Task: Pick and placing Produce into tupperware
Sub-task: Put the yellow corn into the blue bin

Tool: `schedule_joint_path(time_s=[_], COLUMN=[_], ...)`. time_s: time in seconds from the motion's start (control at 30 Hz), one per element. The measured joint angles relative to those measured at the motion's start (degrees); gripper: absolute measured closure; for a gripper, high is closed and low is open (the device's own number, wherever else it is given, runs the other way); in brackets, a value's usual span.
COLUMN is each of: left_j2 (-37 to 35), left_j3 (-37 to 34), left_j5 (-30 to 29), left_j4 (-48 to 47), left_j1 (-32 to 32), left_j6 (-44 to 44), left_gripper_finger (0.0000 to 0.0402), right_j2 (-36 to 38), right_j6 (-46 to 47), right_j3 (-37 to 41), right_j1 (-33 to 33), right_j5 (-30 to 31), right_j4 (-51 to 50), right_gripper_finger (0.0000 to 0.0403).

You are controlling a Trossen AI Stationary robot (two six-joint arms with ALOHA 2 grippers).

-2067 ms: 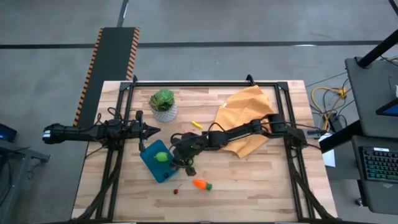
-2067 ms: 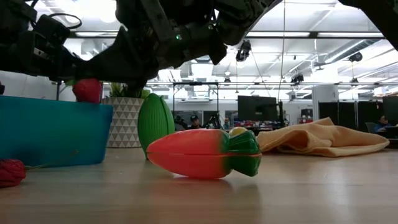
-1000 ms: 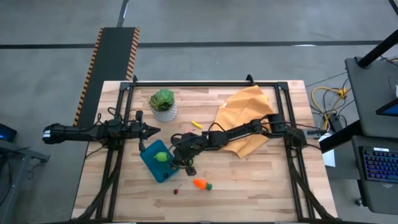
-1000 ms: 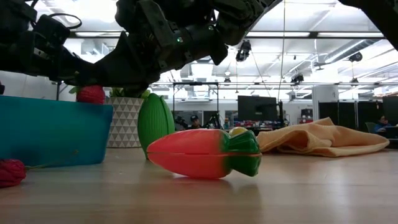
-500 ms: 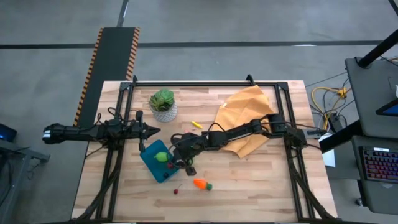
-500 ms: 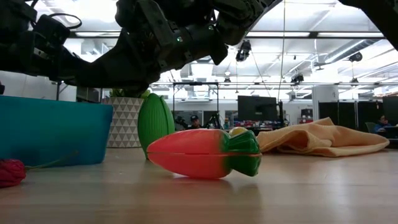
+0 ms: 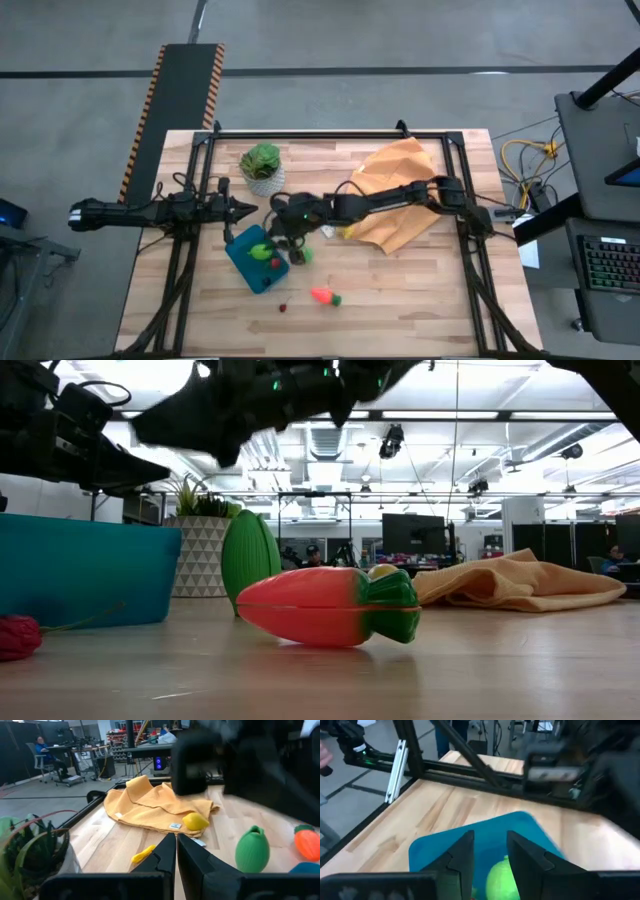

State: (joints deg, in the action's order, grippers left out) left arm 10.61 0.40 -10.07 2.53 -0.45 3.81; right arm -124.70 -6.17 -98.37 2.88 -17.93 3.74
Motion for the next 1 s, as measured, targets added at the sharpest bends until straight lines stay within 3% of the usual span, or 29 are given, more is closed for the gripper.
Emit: schedule_joint_path(time_s=[0.27,0.47,0.8,1.0], left_j2=[-0.15,-0.15,-0.2,-0.26], left_j3=[0.0,0.0,0.0,0.0], left_j5=[-0.6,-0.72,-0.72,-0.72], left_j4=[0.03,0.03,0.03,0.03], left_j1=[0.0,0.0,0.0,-0.01], left_j6=[0.02,0.02,-0.09,-0.1], left_gripper_finger=[0.0402,0.0402,0.0402,0.0402], right_j2=[12.99,18.83,16.81,15.61], right_j6=[-7.28,-9.47,-3.44,0.34], right_j3=[-1.87,-0.3,12.33,17.7], right_j1=[-2.77,-5.05,-11.28,-12.79], right_j5=[0.31,13.37,14.8,14.33], right_j4=[-16.51,-28.51,-27.82,-23.79], right_gripper_finger=[0.0296,0.0294,0.0287,0.0257])
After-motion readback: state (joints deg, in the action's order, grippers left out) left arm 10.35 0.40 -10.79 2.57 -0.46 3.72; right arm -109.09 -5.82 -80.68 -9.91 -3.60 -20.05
